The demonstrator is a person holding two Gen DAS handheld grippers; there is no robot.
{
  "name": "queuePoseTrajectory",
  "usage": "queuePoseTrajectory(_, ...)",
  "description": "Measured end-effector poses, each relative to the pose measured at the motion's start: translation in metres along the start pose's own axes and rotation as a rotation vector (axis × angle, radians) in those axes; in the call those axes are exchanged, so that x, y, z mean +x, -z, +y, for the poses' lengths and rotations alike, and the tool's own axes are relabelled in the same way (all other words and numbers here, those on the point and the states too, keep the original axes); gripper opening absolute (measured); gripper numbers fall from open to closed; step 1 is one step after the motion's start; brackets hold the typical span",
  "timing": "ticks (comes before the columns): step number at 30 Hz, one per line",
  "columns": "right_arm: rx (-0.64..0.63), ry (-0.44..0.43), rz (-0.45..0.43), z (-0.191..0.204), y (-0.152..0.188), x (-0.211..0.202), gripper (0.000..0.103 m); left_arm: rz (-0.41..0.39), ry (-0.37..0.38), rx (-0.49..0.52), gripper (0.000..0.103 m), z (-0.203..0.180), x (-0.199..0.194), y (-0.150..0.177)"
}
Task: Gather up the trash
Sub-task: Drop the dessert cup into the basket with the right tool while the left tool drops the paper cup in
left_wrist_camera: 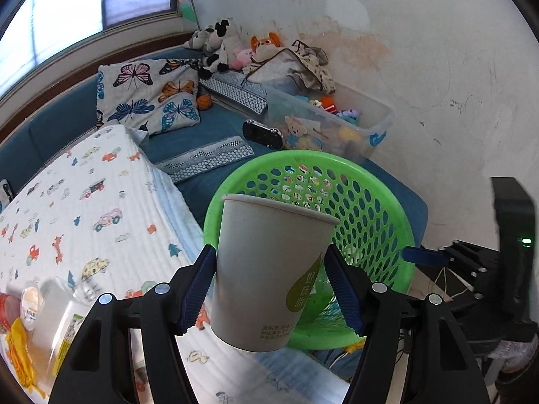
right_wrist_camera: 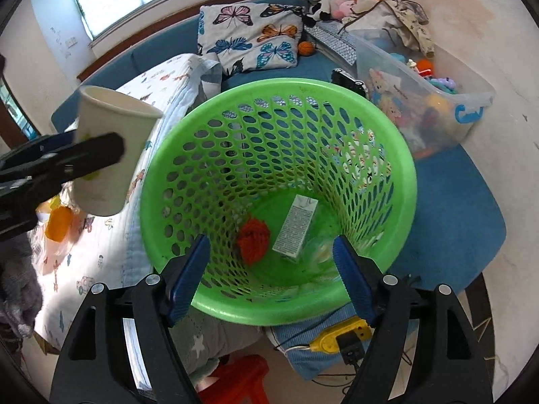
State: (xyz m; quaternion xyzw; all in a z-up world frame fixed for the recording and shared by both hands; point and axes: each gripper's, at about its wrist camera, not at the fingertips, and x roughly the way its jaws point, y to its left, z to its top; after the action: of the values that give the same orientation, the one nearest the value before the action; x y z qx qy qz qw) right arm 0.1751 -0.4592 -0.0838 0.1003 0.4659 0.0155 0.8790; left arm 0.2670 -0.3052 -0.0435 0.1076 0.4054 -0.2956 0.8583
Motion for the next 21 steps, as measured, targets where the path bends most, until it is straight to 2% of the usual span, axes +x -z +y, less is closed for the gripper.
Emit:
queuePoseTrajectory(11, 0.023, -0.01, -0.02, -0.008, 0.009, -0.013, 0.076, 0.049, -0.005, -0.021, 0.066, 0.001, 0.019, -0.003)
queuePoseTrajectory(17, 0.012, -0.009, -0.024, -0.005, 0.011, -0.017, 0.076, 0.035, 0.001, -0.02, 0.079, 0.0, 0.014, -0.002)
queuePoseTrajectory(21, 0.007, -0.012, -0.03, -0.003, 0.012, -0.02, 0.077, 0.013, 0.029, -0.014, 0.081, -0.001, 0.005, -0.001)
